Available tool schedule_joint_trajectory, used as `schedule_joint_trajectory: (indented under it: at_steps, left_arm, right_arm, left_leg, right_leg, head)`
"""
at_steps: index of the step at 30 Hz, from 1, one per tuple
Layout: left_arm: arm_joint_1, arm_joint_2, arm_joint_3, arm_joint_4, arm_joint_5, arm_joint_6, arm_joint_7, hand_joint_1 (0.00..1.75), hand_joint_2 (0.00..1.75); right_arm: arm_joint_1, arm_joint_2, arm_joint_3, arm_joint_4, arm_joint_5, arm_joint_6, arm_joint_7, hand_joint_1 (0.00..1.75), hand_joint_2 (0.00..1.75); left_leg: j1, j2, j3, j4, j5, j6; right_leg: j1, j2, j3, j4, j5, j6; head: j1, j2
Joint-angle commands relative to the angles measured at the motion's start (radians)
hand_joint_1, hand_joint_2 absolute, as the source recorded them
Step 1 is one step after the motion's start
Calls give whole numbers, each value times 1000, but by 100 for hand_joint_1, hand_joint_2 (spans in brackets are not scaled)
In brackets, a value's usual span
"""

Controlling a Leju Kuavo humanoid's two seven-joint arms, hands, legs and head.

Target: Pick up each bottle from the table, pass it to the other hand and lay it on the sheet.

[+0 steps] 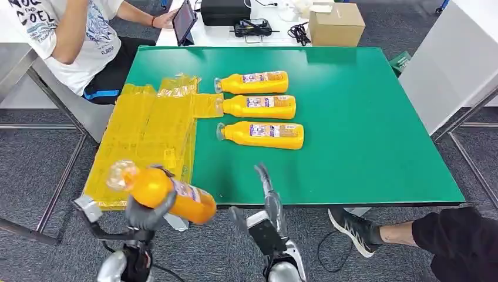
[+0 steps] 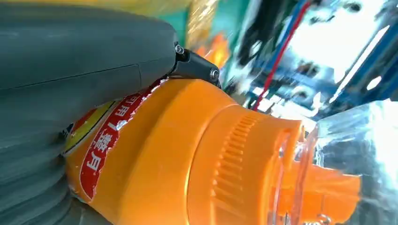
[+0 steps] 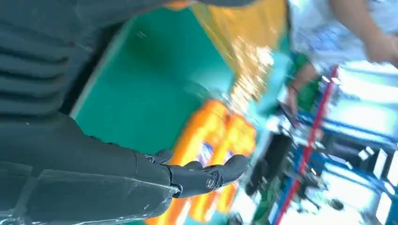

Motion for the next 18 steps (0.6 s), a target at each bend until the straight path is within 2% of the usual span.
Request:
schedule_joint_trajectory:
  at_steps: [1,2,3,5,6,10,11,13,14,16,18]
  left_arm:
    - [-68,34,55,-24,-62,59,-23,175,175]
    - [-92,44,53,-30,-127,119,-57,175,175]
    - [-138,54,57,-40,-249,248,-79,175,175]
    - [-228,70,64,-23,-449,442,-74,175,175]
    - [-284,83,62,7,-541,503,-67,175,175]
    - [-406,96,67,121,-736,632,-47,175,175]
    - [-453,117,40,177,-894,709,-19,175,175]
    - [-504,133,24,253,-978,701,19,175,175]
    - [-545,159,-17,317,-1129,745,54,175,175]
    - [-572,154,-14,372,-1146,754,52,175,175]
    - [-629,192,-90,465,-1343,750,126,175,175]
  right_arm:
    - [24,-26,-40,-123,-16,-10,-34,0,0]
    - [31,-21,-41,-148,-35,-27,-73,0,0]
    - [43,-16,-35,-205,-59,-47,-113,0,0]
    - [43,-22,-2,-279,-78,-63,-130,0,0]
    - [28,-40,29,-297,-87,-73,-127,0,0]
    - [-5,-52,74,-274,-113,-79,-129,0,0]
    - [-16,-42,75,-259,-123,-64,-130,0,0]
    - [-25,-32,74,-247,-129,-54,-126,0,0]
    - [-34,-32,77,-236,-132,-38,-123,0,0]
    - [-38,-30,76,-228,-135,-31,-124,0,0]
    - [-44,-31,78,-226,-149,1,-124,0,0]
  left_leg:
    - [0,0,4,-1,-2,-1]
    - [0,0,3,-1,-1,0]
    - [0,0,5,-1,-2,-1]
    - [1,-2,4,1,-2,-1]
    - [0,-3,-1,2,0,-1]
    - [1,-3,2,1,0,-1]
    - [1,-2,4,0,0,-1]
    - [0,-3,4,-1,1,-1]
    - [1,-2,7,-1,1,-2]
    - [1,-4,3,0,2,-2]
    - [1,-5,5,-1,2,-2]
  right_leg:
    - [1,0,5,-1,-2,-1]
    - [0,0,3,-1,-1,-1]
    - [0,0,5,0,-2,-2]
    - [1,-2,4,1,-3,-2]
    - [0,-4,0,2,-2,-1]
    - [1,-2,3,1,-1,-2]
    - [1,-2,5,0,-1,-2]
    - [1,-2,4,0,0,-2]
    - [1,-2,8,0,-1,-3]
    - [1,-4,4,0,0,-2]
    - [1,-5,7,0,-1,-2]
  head:
    - [1,0]
    - [0,0]
    - [0,0]
    - [0,0]
    - [0,0]
    - [0,0]
    - [0,0]
    - [1,0]
    - [0,0]
    - [1,0]
    - [0,0]
